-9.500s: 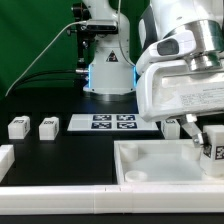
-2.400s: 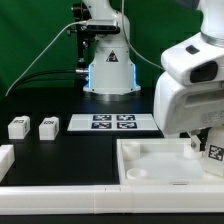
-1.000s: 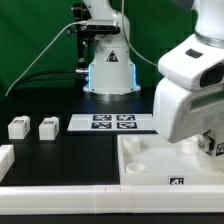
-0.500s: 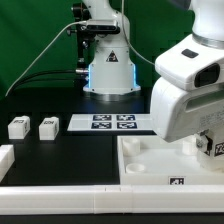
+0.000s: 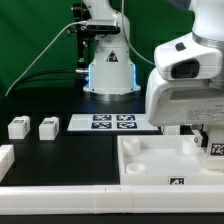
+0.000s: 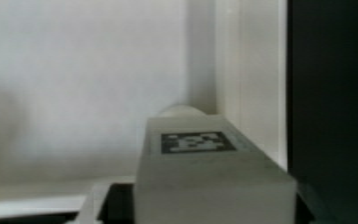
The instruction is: Assemble one leg
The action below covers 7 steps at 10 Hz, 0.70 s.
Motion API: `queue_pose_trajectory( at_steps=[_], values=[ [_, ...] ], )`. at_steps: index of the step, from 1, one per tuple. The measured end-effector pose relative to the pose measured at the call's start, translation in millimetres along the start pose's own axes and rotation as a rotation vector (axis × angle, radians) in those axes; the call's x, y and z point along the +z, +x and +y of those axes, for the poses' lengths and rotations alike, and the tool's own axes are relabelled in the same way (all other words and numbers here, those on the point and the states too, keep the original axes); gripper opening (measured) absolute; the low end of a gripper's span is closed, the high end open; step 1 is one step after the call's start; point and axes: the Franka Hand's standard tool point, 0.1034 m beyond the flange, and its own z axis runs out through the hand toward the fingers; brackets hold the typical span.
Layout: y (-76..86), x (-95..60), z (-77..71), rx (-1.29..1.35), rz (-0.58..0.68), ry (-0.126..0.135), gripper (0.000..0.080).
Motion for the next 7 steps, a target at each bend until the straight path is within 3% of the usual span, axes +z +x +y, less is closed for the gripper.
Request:
queue_pose_trajectory(
  at_steps=[2,4,7],
  values=[
    [-0.6,0.2,-1.2,0.196,-0.003,0.005,0.0297],
    [-1.6,0.3,-4.0,0.483,-0.018,0.028,0.0297],
    [-3.2,0.9,-8.8,0.835,-0.032,0.033,0.0297]
  ],
)
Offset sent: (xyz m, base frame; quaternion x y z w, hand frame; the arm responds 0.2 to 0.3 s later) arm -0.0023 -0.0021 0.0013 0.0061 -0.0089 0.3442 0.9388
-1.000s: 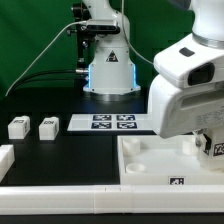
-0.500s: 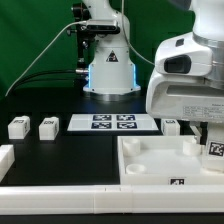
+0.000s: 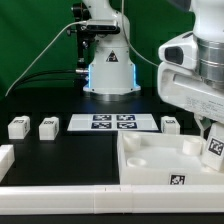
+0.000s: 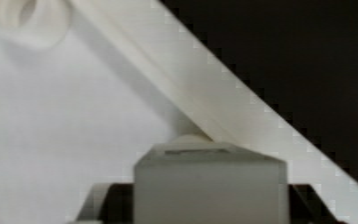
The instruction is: Assemble one leg
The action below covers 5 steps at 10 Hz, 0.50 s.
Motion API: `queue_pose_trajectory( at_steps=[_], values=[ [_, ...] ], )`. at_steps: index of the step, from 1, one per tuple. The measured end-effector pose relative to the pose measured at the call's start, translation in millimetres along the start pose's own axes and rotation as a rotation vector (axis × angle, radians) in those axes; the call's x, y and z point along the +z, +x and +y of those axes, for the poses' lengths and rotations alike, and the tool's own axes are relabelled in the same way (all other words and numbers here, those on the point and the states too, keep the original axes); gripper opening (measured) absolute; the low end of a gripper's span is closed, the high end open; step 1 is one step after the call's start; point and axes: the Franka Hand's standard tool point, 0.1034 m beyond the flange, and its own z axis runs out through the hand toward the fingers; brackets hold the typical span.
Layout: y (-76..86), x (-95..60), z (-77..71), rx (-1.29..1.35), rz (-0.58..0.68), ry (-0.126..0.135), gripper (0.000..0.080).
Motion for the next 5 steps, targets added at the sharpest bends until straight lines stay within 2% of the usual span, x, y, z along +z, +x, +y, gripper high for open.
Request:
queue_pose_trajectory(
  at_steps=[2,4,5],
  values=[
    [-1.6,0.2,-0.7,0.092,0.001,-0.001,0.0297],
    [-1.7,0.3,-0.7,0.001,0.001,-0.001,0.0297],
    [-2.9,0.6,-1.1,-0.009,0.001,-0.002,0.0530]
  ],
)
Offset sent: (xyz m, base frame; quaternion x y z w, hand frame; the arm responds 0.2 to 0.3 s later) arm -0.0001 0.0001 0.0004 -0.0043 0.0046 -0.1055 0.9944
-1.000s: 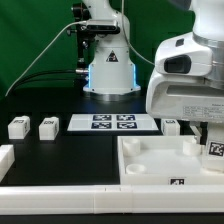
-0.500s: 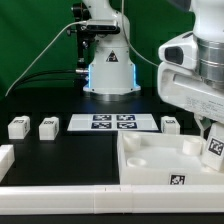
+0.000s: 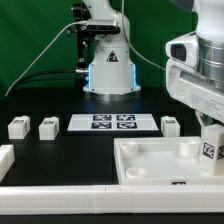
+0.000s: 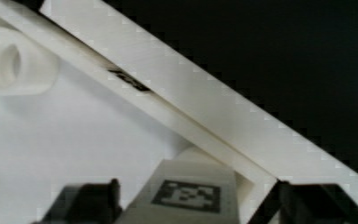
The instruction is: Assemble one leg
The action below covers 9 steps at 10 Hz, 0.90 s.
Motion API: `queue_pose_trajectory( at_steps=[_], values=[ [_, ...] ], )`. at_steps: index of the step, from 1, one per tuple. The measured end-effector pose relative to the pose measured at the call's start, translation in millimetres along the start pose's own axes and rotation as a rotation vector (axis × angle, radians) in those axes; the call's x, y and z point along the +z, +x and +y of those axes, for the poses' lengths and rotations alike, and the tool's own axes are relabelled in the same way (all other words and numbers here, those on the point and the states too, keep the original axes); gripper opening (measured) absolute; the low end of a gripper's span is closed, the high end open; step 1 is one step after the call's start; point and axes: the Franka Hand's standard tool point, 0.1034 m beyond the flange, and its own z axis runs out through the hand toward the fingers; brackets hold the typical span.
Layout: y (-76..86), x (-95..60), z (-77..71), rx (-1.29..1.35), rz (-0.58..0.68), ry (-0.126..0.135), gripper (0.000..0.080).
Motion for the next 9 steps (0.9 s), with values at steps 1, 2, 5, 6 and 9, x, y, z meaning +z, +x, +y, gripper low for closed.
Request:
queue_pose_trajectory(
  at_steps=[1,2,5,6,9],
  values=[
    [-0.6,0.5,-0.1,-0.056,0.001,-0.002,0.0530],
    [0.0,1.0,0.2,-0.222,0.001,-0.002,0.0625],
    [0.3,3.1,1.2,-0.639,0.001,-0.004,0.0648],
    [0.6,4.6,2.0,-0.783,0.000,-0.005,0.0648],
    [3.9,7.4,2.8,-1.144,0.000,-0.003,0.0649]
  ],
)
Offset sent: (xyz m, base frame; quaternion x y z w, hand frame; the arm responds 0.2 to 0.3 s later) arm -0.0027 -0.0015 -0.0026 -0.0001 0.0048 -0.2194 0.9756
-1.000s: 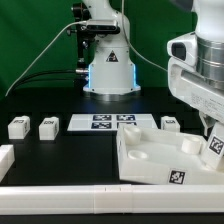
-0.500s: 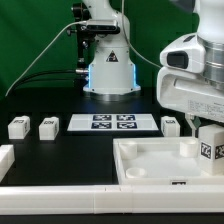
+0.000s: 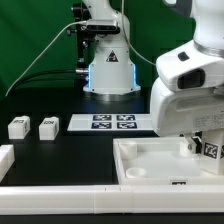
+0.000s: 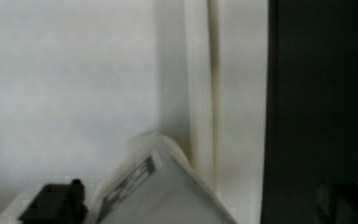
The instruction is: Assemble one leg
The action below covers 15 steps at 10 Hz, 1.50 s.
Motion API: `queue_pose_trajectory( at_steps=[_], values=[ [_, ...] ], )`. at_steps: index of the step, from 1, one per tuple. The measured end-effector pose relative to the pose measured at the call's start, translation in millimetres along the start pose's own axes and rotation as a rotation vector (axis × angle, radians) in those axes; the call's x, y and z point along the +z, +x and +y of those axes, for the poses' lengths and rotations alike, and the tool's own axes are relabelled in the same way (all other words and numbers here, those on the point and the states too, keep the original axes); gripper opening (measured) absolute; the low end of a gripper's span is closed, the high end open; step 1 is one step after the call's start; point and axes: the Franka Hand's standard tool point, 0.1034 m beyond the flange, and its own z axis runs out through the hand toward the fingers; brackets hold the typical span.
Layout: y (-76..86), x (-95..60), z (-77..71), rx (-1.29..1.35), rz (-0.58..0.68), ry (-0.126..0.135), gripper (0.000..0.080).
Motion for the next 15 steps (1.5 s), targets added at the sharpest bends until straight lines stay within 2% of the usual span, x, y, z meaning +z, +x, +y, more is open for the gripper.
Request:
queue_pose_trajectory(
  at_steps=[3,8,13,15],
  values=[
    [0.6,-1.3,2.0,-0.287,0.002,0.000,0.0649],
    [-0.2,-8.7,-4.1,-0.405,0.013,-0.003,0.0649],
    [-5.6,-4.9,1.1,-0.399,0.009,-0.003,0.0649],
    [-5.2,-4.9,0.7,-0.398,0.010,-0.004,0.0396]
  ],
)
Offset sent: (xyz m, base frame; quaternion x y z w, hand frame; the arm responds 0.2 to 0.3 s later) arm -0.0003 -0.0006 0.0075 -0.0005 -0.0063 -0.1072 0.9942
